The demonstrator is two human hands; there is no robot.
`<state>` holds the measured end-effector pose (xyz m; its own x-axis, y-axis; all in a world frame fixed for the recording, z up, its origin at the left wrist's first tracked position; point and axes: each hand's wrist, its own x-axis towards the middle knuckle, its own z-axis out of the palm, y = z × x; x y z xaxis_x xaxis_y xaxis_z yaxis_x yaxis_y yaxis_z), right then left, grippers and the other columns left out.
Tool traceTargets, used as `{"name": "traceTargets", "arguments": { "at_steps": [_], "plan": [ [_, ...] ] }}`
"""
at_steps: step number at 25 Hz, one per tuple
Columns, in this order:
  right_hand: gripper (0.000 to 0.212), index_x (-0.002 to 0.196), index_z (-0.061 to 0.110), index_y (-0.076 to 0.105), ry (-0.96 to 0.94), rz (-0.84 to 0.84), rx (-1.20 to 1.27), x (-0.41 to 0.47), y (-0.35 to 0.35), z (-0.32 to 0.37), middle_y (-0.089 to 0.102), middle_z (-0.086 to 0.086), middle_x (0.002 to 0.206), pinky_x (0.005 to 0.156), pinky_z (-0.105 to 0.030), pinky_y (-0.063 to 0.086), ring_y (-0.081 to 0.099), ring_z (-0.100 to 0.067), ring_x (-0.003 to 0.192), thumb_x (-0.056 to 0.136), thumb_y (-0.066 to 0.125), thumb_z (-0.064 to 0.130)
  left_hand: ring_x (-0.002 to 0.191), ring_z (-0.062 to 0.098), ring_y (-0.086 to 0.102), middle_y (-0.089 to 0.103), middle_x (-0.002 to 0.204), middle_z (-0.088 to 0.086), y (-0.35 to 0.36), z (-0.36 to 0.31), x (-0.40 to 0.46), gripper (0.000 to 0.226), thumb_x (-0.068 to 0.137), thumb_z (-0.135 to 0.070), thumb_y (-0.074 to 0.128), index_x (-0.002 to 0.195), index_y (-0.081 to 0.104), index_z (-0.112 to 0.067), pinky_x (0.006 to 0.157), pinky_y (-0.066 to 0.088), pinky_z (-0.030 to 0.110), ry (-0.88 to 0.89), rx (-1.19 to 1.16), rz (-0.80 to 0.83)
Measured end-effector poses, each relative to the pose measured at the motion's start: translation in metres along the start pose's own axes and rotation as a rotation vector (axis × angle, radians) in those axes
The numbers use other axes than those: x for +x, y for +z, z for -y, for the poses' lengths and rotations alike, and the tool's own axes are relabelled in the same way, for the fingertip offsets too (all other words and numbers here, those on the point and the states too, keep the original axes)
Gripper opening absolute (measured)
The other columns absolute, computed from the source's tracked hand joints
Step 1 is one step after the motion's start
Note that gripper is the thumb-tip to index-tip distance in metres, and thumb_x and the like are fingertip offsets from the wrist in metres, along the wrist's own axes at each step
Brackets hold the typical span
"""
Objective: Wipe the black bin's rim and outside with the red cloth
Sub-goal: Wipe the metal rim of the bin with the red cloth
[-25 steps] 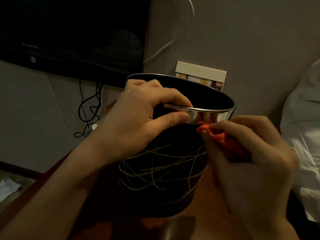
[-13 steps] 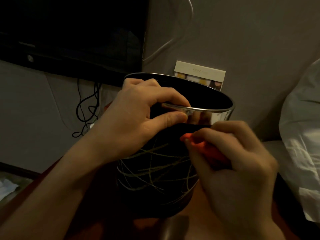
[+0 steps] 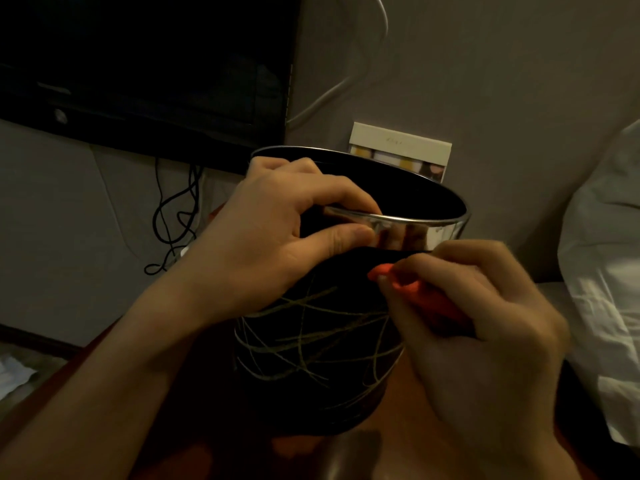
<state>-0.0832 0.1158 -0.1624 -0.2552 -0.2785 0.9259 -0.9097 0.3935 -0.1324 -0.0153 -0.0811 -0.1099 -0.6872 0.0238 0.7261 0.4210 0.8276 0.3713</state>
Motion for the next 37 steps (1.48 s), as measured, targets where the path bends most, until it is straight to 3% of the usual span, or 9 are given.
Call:
{"name": "traceTargets", "arguments": {
  "at_steps": [5,10,13,15,19,24,28,32,37],
  "plan": [
    [0.018,0.098,0.01,0.08,0.003,-0.001,0.022,0.001,-0.001,-0.001,0.061,-0.001,0.101,0.076,-0.009,0.044,0.056,-0.003,0.084,0.086,0.081,0.023,0.097,-0.005,0.046,0.055,0.085,-0.023,0.002,-0.009,-0.001,0.018,0.082,-0.055,0.051,0.096,0.058,-0.047,0.093,0.023,0.013,0.0,0.055,-0.036],
    [0.023,0.105,0.012,0.079,-0.003,0.029,0.036,0.001,-0.004,0.0,0.06,0.002,0.106,0.08,-0.007,0.045,0.057,-0.001,0.089,0.089,0.077,0.029,0.091,-0.002,0.045,0.051,0.082,-0.023,0.02,-0.021,-0.002,0.014,0.085,-0.053,0.054,0.093,0.057,-0.043,0.095,0.021,0.02,-0.019,0.141,-0.128],
    [0.02,0.106,0.019,0.076,0.082,-0.05,0.017,0.008,-0.016,-0.007,0.061,0.002,0.107,0.082,-0.015,0.049,0.058,-0.003,0.093,0.091,0.078,0.032,0.092,-0.001,0.047,0.054,0.083,-0.02,0.012,-0.011,0.001,0.015,0.082,-0.056,0.054,0.091,0.057,-0.045,0.094,0.023,0.015,-0.027,0.1,-0.092],
    [0.018,0.106,0.021,0.075,0.084,-0.058,0.007,0.008,-0.017,-0.008,0.062,0.002,0.107,0.083,-0.013,0.048,0.058,-0.003,0.093,0.091,0.077,0.032,0.097,0.004,0.045,0.054,0.083,-0.02,0.008,-0.007,0.0,0.016,0.08,-0.058,0.052,0.091,0.057,-0.047,0.09,0.023,0.011,-0.039,0.082,-0.073],
    [0.021,0.104,0.013,0.078,0.025,-0.019,-0.008,0.006,-0.01,-0.003,0.058,0.002,0.105,0.08,-0.005,0.043,0.054,0.0,0.091,0.087,0.079,0.026,0.1,-0.001,0.042,0.054,0.083,-0.019,0.009,-0.007,0.0,0.016,0.08,-0.058,0.052,0.09,0.056,-0.047,0.088,0.022,0.007,-0.032,0.082,-0.077],
    [0.023,0.102,0.012,0.081,-0.049,0.065,-0.024,-0.006,0.008,0.005,0.065,-0.003,0.106,0.074,-0.012,0.047,0.059,-0.009,0.085,0.09,0.074,0.031,0.103,-0.001,0.04,0.054,0.085,-0.021,0.006,-0.003,0.0,0.018,0.079,-0.061,0.051,0.091,0.055,-0.049,0.083,0.023,0.004,-0.035,0.073,-0.062],
    [0.023,0.102,0.008,0.08,-0.001,-0.036,-0.041,0.004,-0.008,-0.003,0.057,0.001,0.104,0.081,-0.003,0.041,0.056,-0.007,0.086,0.084,0.082,0.024,0.097,-0.004,0.043,0.054,0.083,-0.02,0.005,-0.002,0.001,0.016,0.08,-0.058,0.052,0.09,0.056,-0.047,0.086,0.022,0.005,-0.017,0.068,-0.05],
    [0.023,0.1,0.011,0.081,-0.033,0.031,-0.031,-0.006,0.007,0.004,0.063,0.001,0.105,0.078,-0.009,0.043,0.06,-0.009,0.085,0.089,0.077,0.031,0.097,-0.001,0.044,0.055,0.084,-0.019,0.004,0.0,0.0,0.015,0.079,-0.06,0.052,0.089,0.056,-0.05,0.085,0.024,0.006,-0.033,0.051,-0.048],
    [0.021,0.1,0.008,0.081,0.008,-0.024,-0.007,0.003,-0.005,-0.002,0.059,0.0,0.103,0.076,-0.009,0.044,0.056,-0.006,0.086,0.086,0.081,0.024,0.096,-0.001,0.045,0.056,0.084,-0.019,0.003,0.001,0.001,0.016,0.079,-0.059,0.053,0.089,0.058,-0.047,0.085,0.025,0.008,-0.022,0.042,-0.044]
  ]
}}
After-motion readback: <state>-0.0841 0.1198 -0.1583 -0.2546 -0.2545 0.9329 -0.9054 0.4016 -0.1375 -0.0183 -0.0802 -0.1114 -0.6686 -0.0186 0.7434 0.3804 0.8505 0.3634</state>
